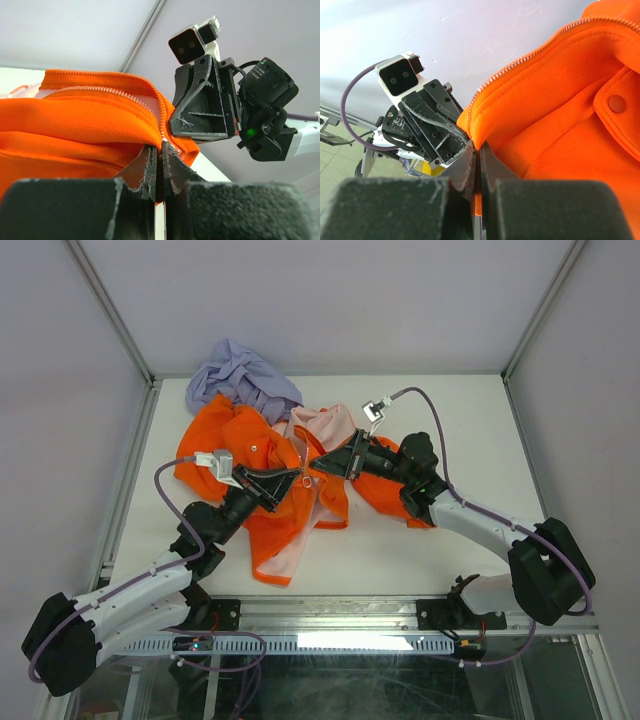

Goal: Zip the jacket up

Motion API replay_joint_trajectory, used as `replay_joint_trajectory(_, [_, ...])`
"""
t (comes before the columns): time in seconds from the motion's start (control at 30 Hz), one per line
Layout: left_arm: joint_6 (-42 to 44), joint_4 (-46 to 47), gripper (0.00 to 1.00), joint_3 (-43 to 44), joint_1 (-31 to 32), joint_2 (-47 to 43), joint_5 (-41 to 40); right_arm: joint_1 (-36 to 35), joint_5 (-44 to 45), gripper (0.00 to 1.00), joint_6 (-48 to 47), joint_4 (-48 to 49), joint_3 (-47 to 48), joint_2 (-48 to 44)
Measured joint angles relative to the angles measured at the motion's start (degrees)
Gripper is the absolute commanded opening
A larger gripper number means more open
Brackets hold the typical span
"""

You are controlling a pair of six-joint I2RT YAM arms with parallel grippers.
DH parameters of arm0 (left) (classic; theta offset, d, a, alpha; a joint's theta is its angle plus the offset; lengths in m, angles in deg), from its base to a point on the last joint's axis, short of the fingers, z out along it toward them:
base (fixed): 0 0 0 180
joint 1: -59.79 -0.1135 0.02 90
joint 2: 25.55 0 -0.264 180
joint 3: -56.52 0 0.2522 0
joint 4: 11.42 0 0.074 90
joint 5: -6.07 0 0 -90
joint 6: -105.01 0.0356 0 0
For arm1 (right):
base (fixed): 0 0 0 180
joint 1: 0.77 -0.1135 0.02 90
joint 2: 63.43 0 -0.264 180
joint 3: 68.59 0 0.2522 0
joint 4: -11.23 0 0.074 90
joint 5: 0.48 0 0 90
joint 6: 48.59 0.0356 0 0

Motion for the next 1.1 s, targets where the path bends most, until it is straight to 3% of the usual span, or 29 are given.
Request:
replay_joint_trajectory(0.47, [-5.51,-3.19,0.0,0.37,0.76,0.72,-0.83,0.92,-0.52,0.0,-1.01,-3.76,1.2,0.33])
replay_joint_trajectory(0.57, [-10.23,-9.84,0.0,3.45,0.79,0.85,-3.17,1.9,-0.66,0.0,-1.27,-8.17,2.93,0.37])
replay_joint_trajectory(0.63, [-13.29,-16.61,0.0,7.41,0.7,1.9,-3.91,2.78,-0.61,0.34,-1.62,-11.8,4.28,0.33])
replay_joint_trajectory(0.73, [-17.81,-26.16,0.0,13.53,-0.17,4.72,-2.38,4.66,0.61,0.5,-11.87,-18.99,6.69,-0.66])
replay_joint_trajectory(0.83, [-21.81,-32.83,0.0,17.49,-2.05,7.58,1.29,5.88,2.47,0.56,-20.87,-25.64,8.52,-2.89])
replay_joint_trajectory(0.9, [-24.02,-36.13,0.0,18.49,-3.23,8.68,3.78,6.1,3.8,0.67,-27.43,-30.73,9.99,-4.98])
replay_joint_trajectory(1.1, [-28.55,-43.78,0.0,20.79,-4.28,10.45,9.49,5.07,4.55,0.7,-46.49,-41.57,10.97,-13.31])
